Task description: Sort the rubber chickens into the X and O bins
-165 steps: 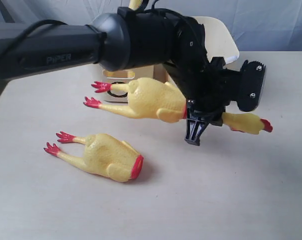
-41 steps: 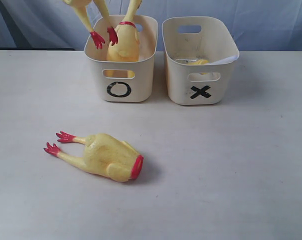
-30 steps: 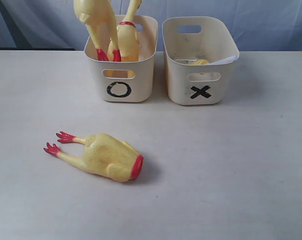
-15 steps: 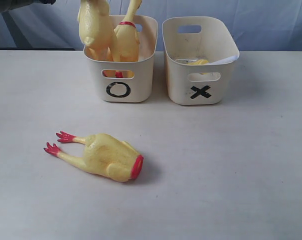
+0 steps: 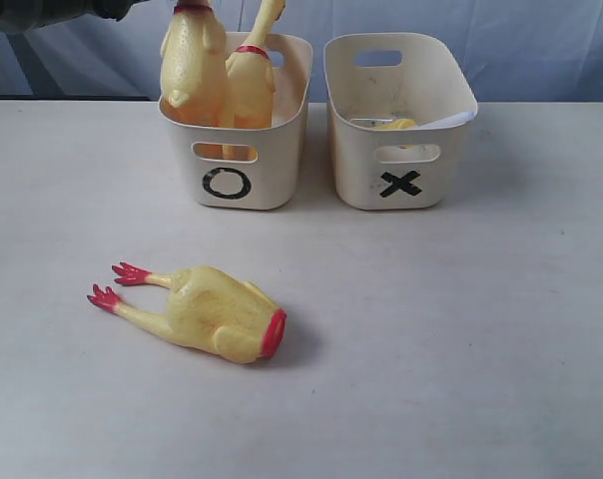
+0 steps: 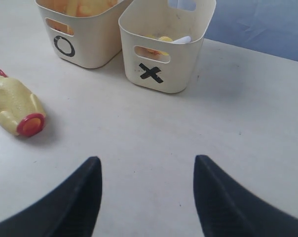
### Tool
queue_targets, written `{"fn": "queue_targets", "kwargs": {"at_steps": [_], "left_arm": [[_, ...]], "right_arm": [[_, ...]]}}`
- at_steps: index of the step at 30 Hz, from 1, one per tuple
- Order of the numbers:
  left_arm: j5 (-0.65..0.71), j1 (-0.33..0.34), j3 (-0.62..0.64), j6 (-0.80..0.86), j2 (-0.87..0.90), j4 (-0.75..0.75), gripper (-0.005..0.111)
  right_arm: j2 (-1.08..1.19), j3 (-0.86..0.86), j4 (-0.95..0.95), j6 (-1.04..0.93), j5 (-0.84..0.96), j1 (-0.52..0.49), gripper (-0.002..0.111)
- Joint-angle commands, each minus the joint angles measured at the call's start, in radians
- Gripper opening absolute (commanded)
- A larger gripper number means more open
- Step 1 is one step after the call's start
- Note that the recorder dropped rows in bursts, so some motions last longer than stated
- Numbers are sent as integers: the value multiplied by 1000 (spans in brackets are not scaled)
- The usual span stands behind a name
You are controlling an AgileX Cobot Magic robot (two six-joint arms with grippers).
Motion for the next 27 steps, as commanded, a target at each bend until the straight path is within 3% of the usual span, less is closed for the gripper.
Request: {"fn": "queue_targets", "kwargs": {"at_steps": [1, 5, 9, 16, 27], "left_arm": [[12, -6, -7, 1, -1, -65, 25], [23, -16, -7, 1, -1, -76, 43], [23, -27, -7, 1, -1, -68, 53], [46, -27, -7, 1, -9, -66, 56], [47, -27, -29, 1, -102, 100, 56]], "right_arm": [[-5, 4, -1, -6, -15, 5, 53], [-5, 4, -1, -6, -15, 5, 53], [-5, 4, -1, -6, -15, 5, 53], [-5, 4, -1, -6, -15, 5, 53], [-5, 4, -1, -6, -15, 5, 53]]}}
